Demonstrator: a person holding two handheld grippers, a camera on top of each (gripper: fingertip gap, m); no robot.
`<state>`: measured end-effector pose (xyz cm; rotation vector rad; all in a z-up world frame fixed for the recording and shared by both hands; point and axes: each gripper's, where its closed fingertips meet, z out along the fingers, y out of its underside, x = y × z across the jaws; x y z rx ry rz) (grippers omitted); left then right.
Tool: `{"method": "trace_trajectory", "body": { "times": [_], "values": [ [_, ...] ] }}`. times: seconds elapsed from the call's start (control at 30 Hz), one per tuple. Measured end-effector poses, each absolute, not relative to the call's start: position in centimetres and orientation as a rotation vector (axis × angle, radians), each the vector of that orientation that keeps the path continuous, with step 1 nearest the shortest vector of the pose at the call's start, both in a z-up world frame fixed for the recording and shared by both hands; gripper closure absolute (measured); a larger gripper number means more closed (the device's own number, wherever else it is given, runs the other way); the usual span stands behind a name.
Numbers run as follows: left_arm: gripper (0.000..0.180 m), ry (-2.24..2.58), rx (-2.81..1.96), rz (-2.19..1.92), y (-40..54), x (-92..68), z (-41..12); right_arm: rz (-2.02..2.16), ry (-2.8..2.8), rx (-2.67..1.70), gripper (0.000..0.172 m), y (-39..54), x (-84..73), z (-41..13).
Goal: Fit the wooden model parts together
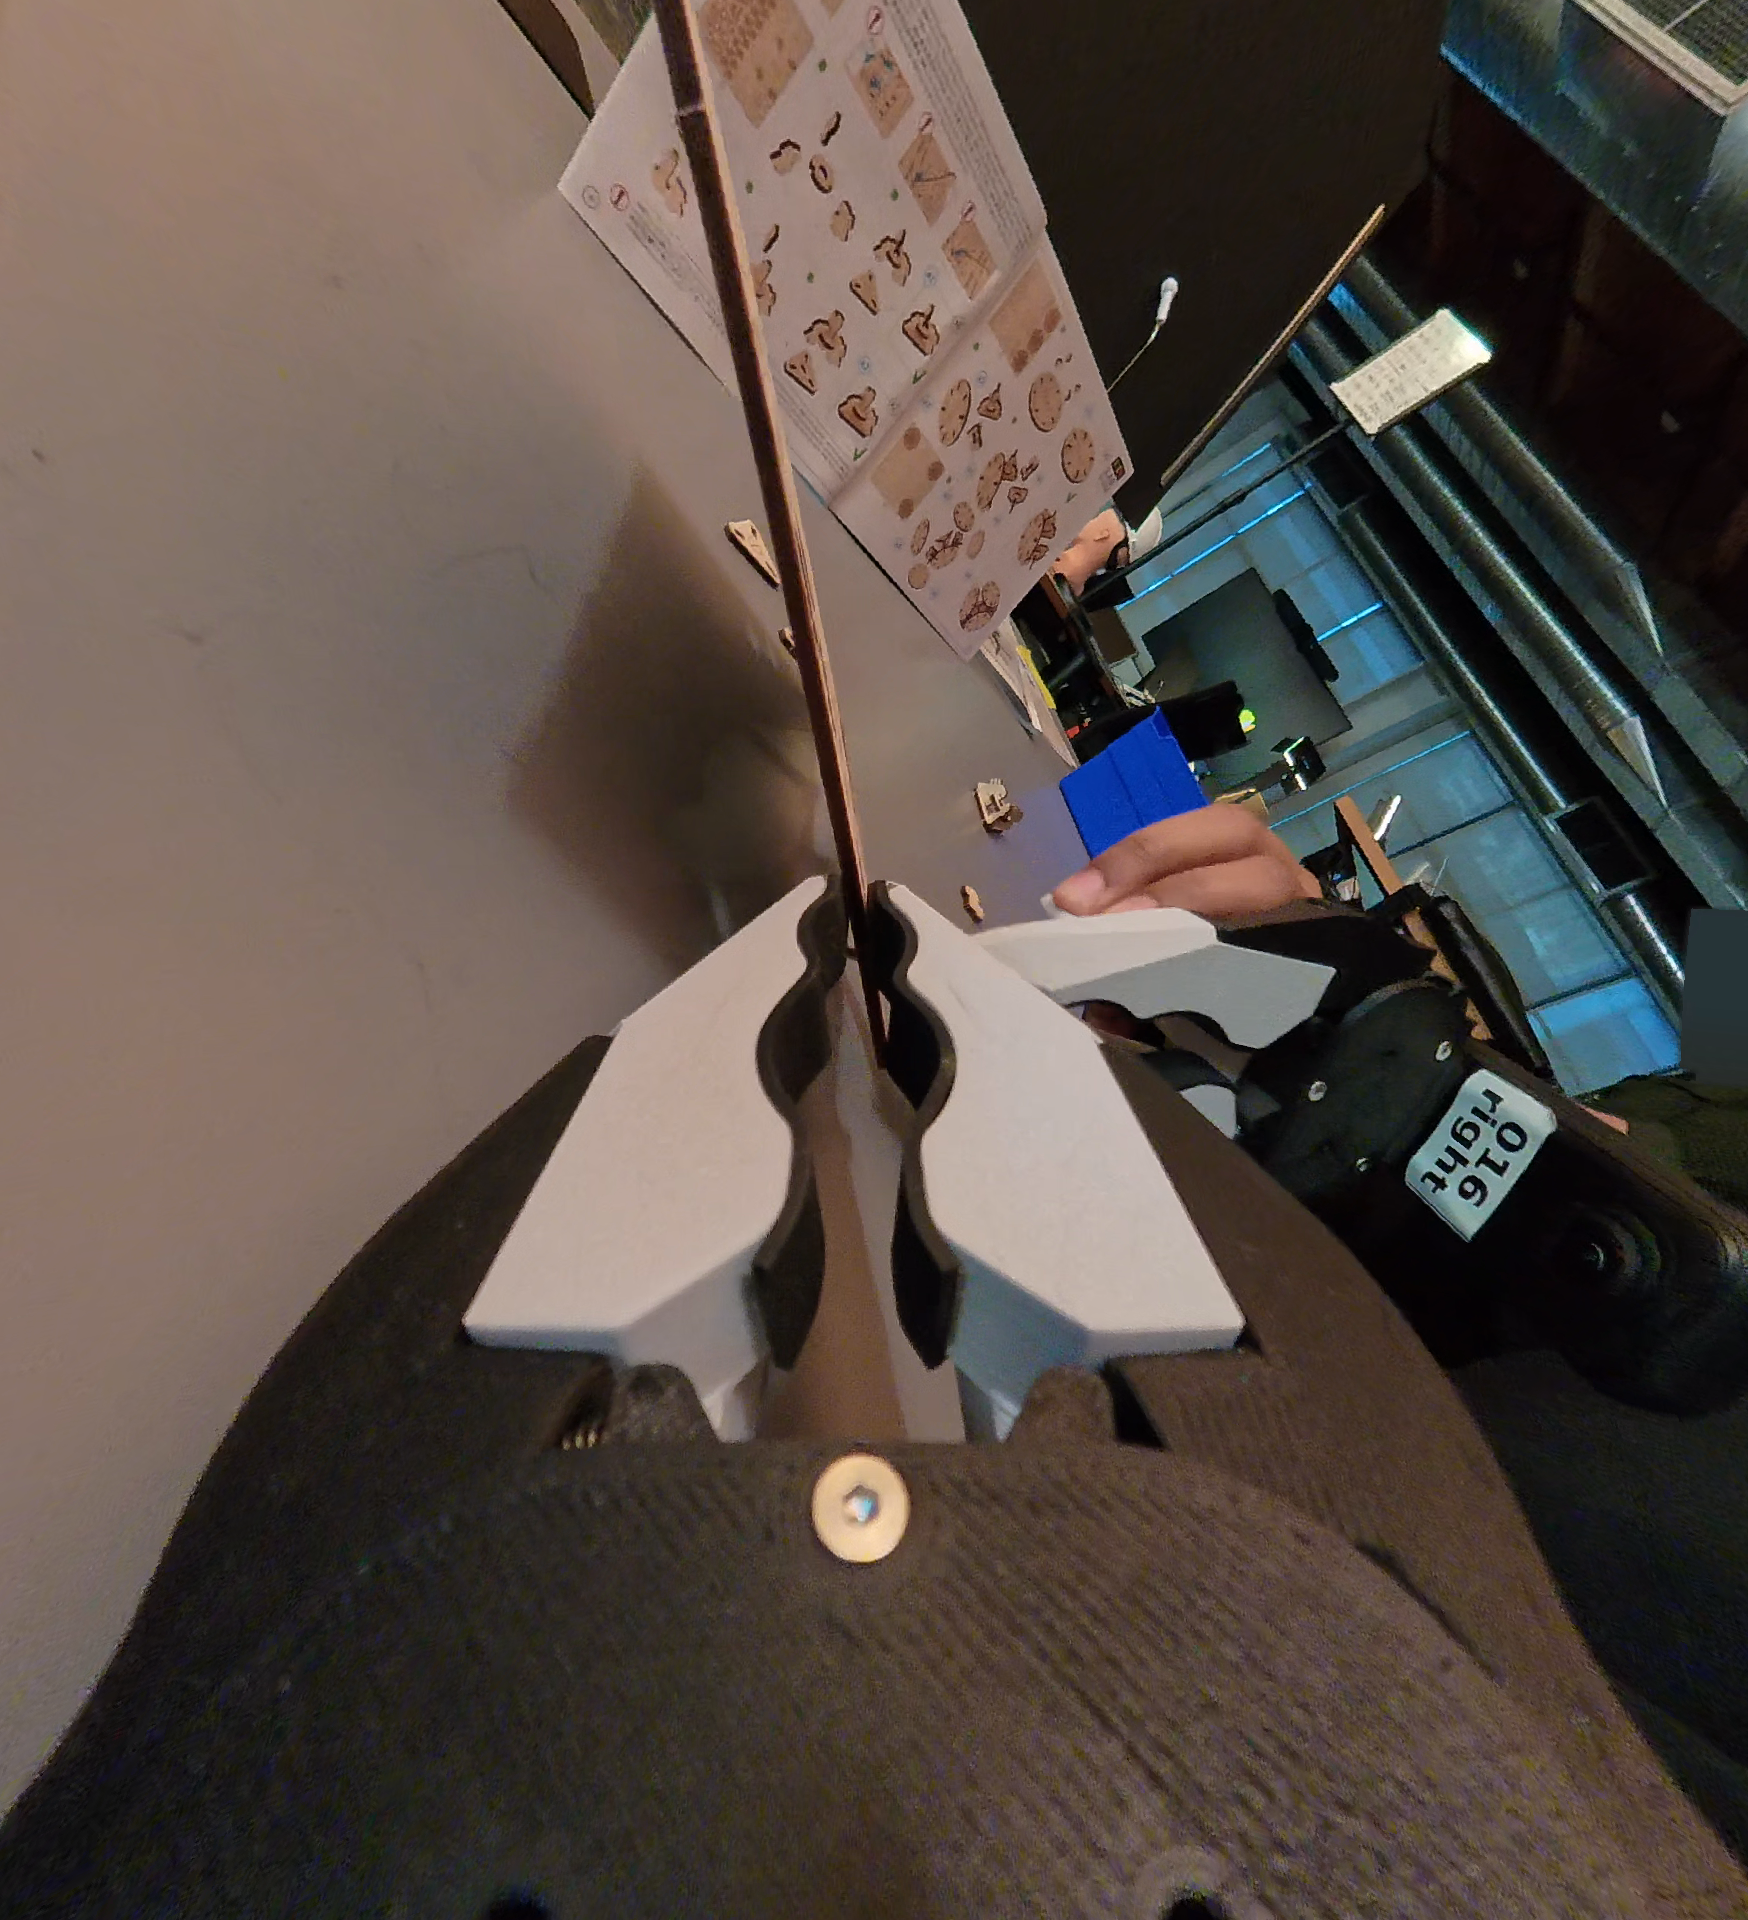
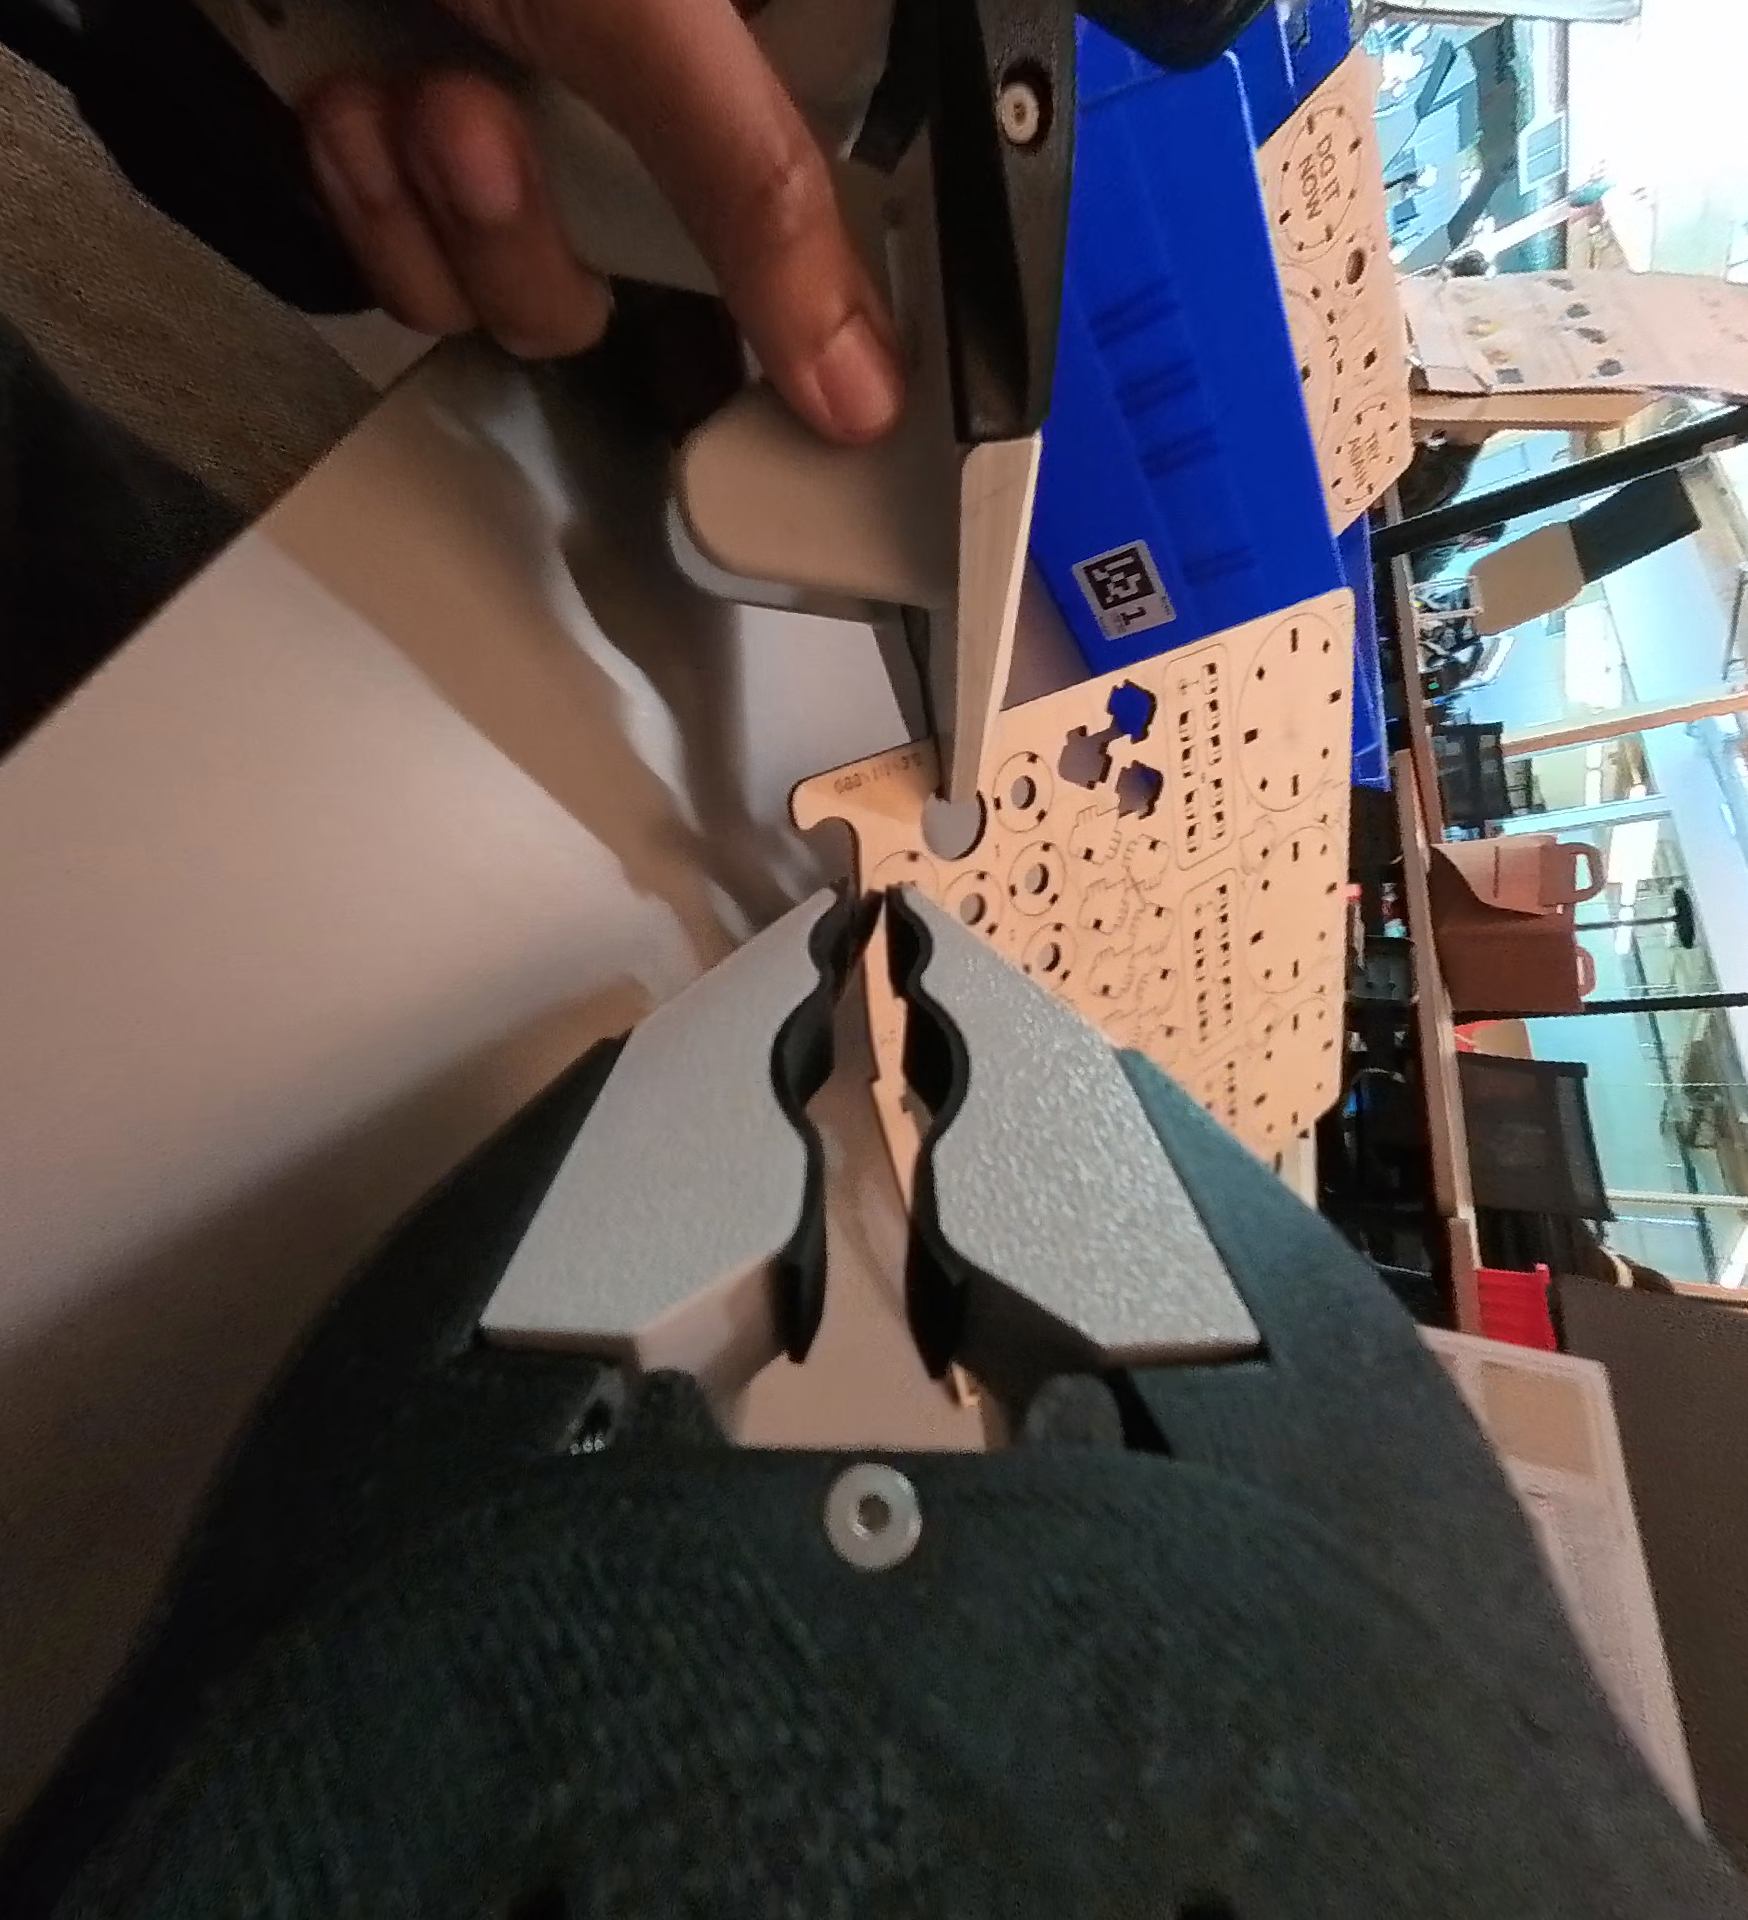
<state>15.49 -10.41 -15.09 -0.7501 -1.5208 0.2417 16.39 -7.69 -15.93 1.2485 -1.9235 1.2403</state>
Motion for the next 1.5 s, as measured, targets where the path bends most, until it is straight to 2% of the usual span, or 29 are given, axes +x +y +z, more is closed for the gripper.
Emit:
{"method": "trace_trajectory", "body": {
  "times": [0.07, 0.17, 0.37, 0.5, 0.7, 0.83, 0.97, 1.03, 1.37, 1.5],
  "values": [
    [0.180, -1.521, -0.749, 0.237, -10.4, 15.5, -15.1, 1.245, -1.962, 1.246, 0.166, -7.1, 16.7, -16.2],
    [0.180, -1.526, -0.745, 0.228, -10.4, 15.4, -15.1, 1.261, -2.041, 1.238, 0.154, -6.6, 17.1, -16.6],
    [0.180, -1.515, -0.710, 0.194, -10.5, 15.7, -14.8, 1.531, -2.298, 0.987, 0.148, -6.9, 15.2, -13.2],
    [0.178, -1.497, -0.687, 0.168, -10.5, 15.6, -14.5, 1.432, -2.269, 1.046, 0.142, -6.9, 14.5, -14.1],
    [0.176, -1.485, -0.675, 0.163, -10.6, 15.5, -14.3, 1.534, -2.288, 1.006, 0.147, -7.4, 15.0, -13.5],
    [0.176, -1.481, -0.672, 0.150, -10.4, 15.4, -14.3, 1.332, -2.023, 1.134, 0.151, -8.4, 14.5, -14.6],
    [0.177, -1.481, -0.655, 0.161, -10.8, 15.5, -14.2, 1.193, -1.829, 1.254, 0.167, -9.0, 15.2, -15.6],
    [0.178, -1.483, -0.653, 0.169, -11.0, 15.5, -14.2, 1.180, -1.807, 1.266, 0.168, -9.1, 15.2, -15.8],
    [0.176, -1.465, -0.639, 0.177, -11.0, 15.5, -14.0, 1.260, -1.861, 1.215, 0.160, -8.8, 15.5, -14.6],
    [0.176, -1.462, -0.637, 0.180, -11.0, 15.5, -14.0, 1.281, -1.737, 1.265, 0.162, -7.8, 18.7, -13.9]
  ]
}}
